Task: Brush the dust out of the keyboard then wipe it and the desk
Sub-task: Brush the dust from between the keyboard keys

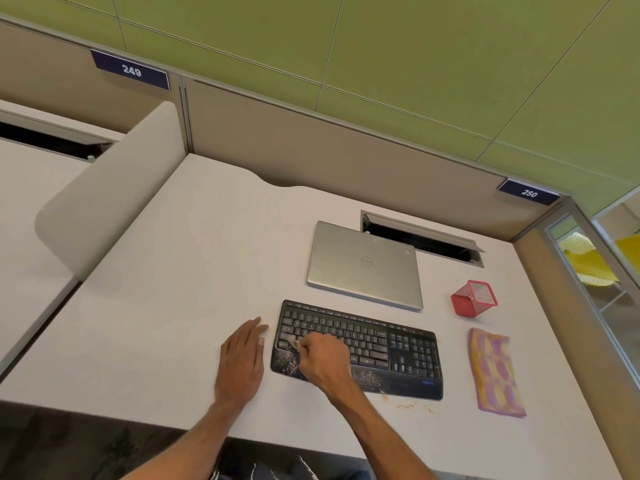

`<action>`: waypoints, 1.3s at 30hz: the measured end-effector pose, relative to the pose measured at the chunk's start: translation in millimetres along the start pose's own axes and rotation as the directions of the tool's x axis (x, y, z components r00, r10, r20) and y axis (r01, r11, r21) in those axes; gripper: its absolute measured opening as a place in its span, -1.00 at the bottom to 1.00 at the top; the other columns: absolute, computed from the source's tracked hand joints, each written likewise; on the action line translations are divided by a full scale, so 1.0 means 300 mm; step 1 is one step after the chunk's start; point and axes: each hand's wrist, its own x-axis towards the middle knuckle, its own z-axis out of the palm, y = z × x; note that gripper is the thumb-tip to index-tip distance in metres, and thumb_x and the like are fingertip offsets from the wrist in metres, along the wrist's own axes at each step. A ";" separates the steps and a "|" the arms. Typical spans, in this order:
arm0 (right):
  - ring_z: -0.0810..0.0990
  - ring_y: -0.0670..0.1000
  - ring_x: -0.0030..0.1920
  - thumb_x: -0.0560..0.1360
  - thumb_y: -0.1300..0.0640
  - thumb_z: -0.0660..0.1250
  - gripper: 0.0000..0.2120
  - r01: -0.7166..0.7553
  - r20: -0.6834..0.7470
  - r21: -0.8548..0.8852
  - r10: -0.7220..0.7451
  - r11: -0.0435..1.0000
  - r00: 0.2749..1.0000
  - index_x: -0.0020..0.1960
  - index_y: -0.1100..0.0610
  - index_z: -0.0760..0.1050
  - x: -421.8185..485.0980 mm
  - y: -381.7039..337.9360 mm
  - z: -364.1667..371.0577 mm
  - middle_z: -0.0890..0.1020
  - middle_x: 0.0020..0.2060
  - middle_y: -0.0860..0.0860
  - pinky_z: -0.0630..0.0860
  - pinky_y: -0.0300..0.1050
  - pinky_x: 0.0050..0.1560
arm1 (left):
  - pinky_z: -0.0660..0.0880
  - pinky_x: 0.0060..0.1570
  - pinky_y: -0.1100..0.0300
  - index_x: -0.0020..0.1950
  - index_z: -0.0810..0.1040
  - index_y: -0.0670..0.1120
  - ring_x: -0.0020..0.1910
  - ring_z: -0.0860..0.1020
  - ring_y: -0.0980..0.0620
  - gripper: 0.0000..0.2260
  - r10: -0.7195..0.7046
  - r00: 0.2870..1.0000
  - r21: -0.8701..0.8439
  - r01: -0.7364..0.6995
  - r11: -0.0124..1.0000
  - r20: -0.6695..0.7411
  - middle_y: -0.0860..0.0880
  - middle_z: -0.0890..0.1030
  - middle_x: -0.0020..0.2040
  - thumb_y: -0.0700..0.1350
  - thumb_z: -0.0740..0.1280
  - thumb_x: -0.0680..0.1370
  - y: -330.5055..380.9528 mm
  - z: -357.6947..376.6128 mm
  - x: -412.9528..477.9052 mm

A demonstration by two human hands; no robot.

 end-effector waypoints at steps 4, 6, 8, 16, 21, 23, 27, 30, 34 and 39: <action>0.58 -0.05 -0.40 0.51 0.14 0.29 -0.80 -0.036 0.067 0.070 0.032 0.997 0.997 -0.24 0.10 0.63 0.000 -0.014 0.006 0.64 -0.39 -0.11 0.64 -0.10 -0.22 | 0.31 0.57 0.08 0.52 0.55 0.09 0.60 0.40 0.11 -0.60 0.008 1.000 -0.007 -0.008 1.000 0.004 0.13 0.48 0.58 0.05 0.03 0.80 -0.001 -0.008 0.000; 0.50 -0.13 -0.47 0.54 0.11 0.30 -0.78 -0.093 0.035 0.124 0.089 0.988 0.995 -0.19 0.09 0.68 0.010 -0.001 0.005 0.65 -0.39 -0.13 0.57 -0.17 -0.31 | 0.31 0.57 0.09 0.51 0.55 0.10 0.60 0.39 0.12 -0.61 0.011 1.000 -0.015 -0.011 1.000 0.004 0.15 0.47 0.57 0.04 0.04 0.80 -0.001 -0.009 0.001; 0.44 -0.14 -0.51 0.61 0.02 0.30 -0.74 -0.119 -0.032 0.149 0.125 0.982 0.992 -0.14 0.06 0.70 0.021 0.009 0.005 0.63 -0.42 -0.12 0.53 -0.18 -0.37 | 0.28 0.58 0.10 0.50 0.55 0.11 0.61 0.37 0.14 -0.62 0.007 1.000 -0.024 -0.007 1.000 0.003 0.17 0.47 0.57 0.04 0.05 0.80 -0.001 -0.010 0.000; 0.60 -0.08 -0.37 0.54 0.06 0.34 -0.82 -0.109 0.098 0.079 0.101 0.991 0.990 -0.12 0.08 0.68 0.031 -0.012 0.010 0.68 -0.33 -0.09 0.67 -0.09 -0.21 | 0.20 0.59 0.18 0.51 0.54 0.12 0.61 0.35 0.17 -0.62 0.002 1.000 -0.014 -0.002 1.000 0.005 0.17 0.46 0.58 0.04 0.04 0.80 0.001 -0.014 -0.001; 0.59 -0.08 -0.40 0.52 0.13 0.32 -0.83 -0.118 0.010 0.077 0.117 0.990 0.993 -0.17 0.10 0.66 0.033 -0.016 -0.009 0.68 -0.37 -0.06 0.64 -0.11 -0.27 | 0.19 0.59 0.21 0.51 0.54 0.11 0.61 0.35 0.16 -0.63 0.001 1.000 -0.010 -0.001 1.000 0.007 0.18 0.45 0.58 0.02 0.06 0.80 0.001 -0.012 -0.001; 0.58 -0.06 -0.39 0.56 0.10 0.33 -0.81 -0.106 0.069 0.061 0.102 0.992 0.992 -0.17 0.10 0.65 0.028 -0.021 -0.003 0.68 -0.34 -0.05 0.61 -0.12 -0.27 | 0.18 0.59 0.22 0.50 0.54 0.11 0.61 0.36 0.16 -0.63 0.000 1.000 -0.013 0.000 1.000 0.000 0.18 0.46 0.57 0.02 0.06 0.80 0.001 -0.013 -0.001; 0.65 -0.04 -0.35 0.52 0.11 0.35 -0.83 -0.085 0.141 0.052 0.077 0.995 0.987 -0.19 0.10 0.67 0.038 -0.021 -0.007 0.70 -0.34 -0.06 0.68 -0.06 -0.21 | 0.24 0.58 0.15 0.50 0.54 0.11 0.61 0.37 0.15 -0.63 0.000 1.000 -0.013 0.000 1.000 -0.004 0.18 0.46 0.57 0.02 0.06 0.80 0.005 -0.011 0.001; 0.56 -0.11 -0.43 0.54 0.13 0.32 -0.81 -0.114 0.042 0.061 0.112 0.992 0.993 -0.19 0.07 0.65 0.041 -0.017 -0.025 0.67 -0.38 -0.08 0.68 -0.08 -0.24 | 0.24 0.59 0.15 0.51 0.53 0.11 0.61 0.36 0.16 -0.63 -0.001 1.000 -0.010 0.001 1.000 0.000 0.18 0.46 0.57 0.02 0.06 0.80 0.002 -0.007 0.000; 0.56 -0.10 -0.40 0.57 0.10 0.35 -0.83 -0.075 0.121 0.021 0.072 0.997 0.990 -0.14 0.08 0.67 0.030 -0.015 -0.014 0.68 -0.34 -0.07 0.69 -0.05 -0.17 | 0.22 0.59 0.17 0.51 0.54 0.11 0.60 0.37 0.15 -0.63 -0.005 1.000 0.000 0.005 1.000 0.005 0.16 0.47 0.57 0.02 0.06 0.80 0.003 -0.010 0.001; 0.59 -0.03 -0.37 0.63 0.00 0.30 -0.76 -0.034 0.096 -0.067 0.040 0.997 0.995 -0.12 0.06 0.66 0.015 0.000 -0.045 0.66 -0.36 -0.06 0.65 -0.07 -0.19 | 0.25 0.58 0.15 0.50 0.55 0.10 0.60 0.38 0.14 -0.63 -0.009 1.000 -0.005 0.009 1.000 -0.001 0.16 0.48 0.56 0.03 0.05 0.80 0.009 -0.010 0.001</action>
